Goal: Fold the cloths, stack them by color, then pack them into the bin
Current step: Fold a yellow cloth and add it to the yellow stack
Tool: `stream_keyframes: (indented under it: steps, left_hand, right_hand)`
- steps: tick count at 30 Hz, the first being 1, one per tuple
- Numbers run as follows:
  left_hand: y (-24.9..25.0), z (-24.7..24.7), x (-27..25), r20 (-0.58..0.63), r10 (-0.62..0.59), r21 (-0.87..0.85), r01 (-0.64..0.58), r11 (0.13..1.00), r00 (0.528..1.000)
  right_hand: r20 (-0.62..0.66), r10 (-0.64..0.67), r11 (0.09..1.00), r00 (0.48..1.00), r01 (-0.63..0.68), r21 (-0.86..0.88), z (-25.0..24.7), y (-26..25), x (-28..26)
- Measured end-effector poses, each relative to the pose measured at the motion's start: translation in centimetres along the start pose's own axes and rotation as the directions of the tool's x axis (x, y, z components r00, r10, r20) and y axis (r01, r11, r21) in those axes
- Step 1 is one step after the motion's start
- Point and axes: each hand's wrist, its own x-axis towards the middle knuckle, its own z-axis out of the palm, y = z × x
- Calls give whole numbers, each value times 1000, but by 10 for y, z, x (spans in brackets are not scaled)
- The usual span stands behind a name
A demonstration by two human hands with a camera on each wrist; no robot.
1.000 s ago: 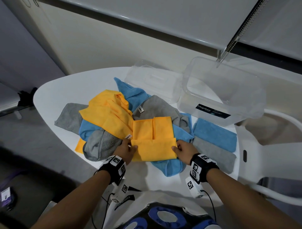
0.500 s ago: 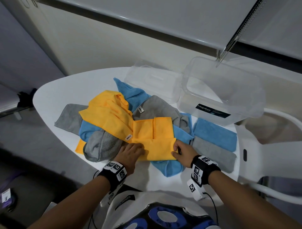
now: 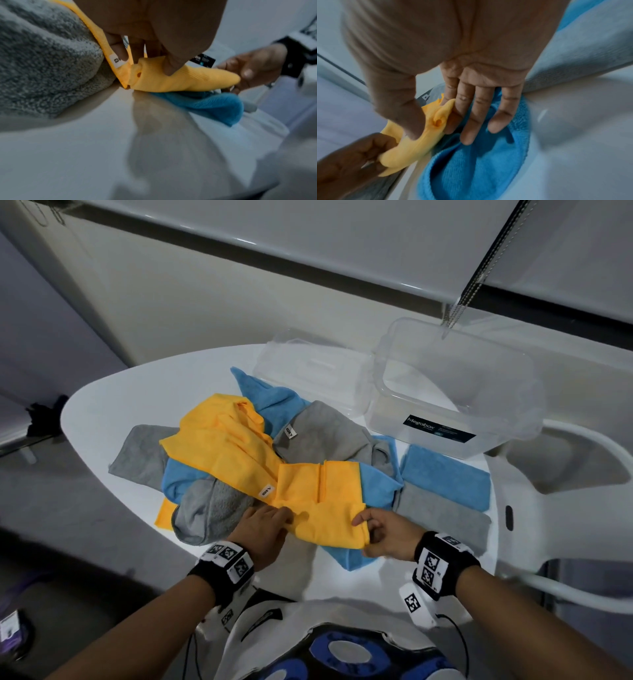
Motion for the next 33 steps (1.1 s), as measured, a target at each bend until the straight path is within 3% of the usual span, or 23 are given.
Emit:
stream_keyframes:
  steps: [3,6,9,12,14,18,23,29,33]
  left_hand:
    - [-9,-9,0,-47,11,-213,-21,977,999]
    - [-11,-16,11,-151,-8,-323,-41,946,989]
    - [-7,-19,28,-171,-139,-421,56,905,975]
    - [-7,-20,41,-161,-320,-531,191,826,934]
    - [-7,-20,49,-146,-415,-564,269,780,898]
    - [-9,-18,57,-103,-492,-637,323,700,864]
    - [-17,-16,54,-67,-416,-595,298,747,907]
    - [-10,-16,62,-87,-545,-495,438,750,834]
    - [-3,-17,66,-99,-550,-495,439,750,829]
  right_hand:
    - [-35,-55,998,998,55,-21,-2,1,-9]
    - [-204,-155,982,967,128,-142,-3,-4,-5]
    - [-332,-204,969,921,142,-202,-7,-10,8]
    - [-431,-277,947,859,169,-272,-11,-19,26]
    - [-466,-271,942,842,134,-307,-18,-25,36]
    - [-465,-126,963,876,-4,-269,-26,-32,54]
    - [-492,-65,939,868,-113,-324,-31,-37,69]
    - [-520,-41,930,853,-159,-332,-29,-47,75]
    - [-548,-65,934,834,-142,-327,-25,-48,74]
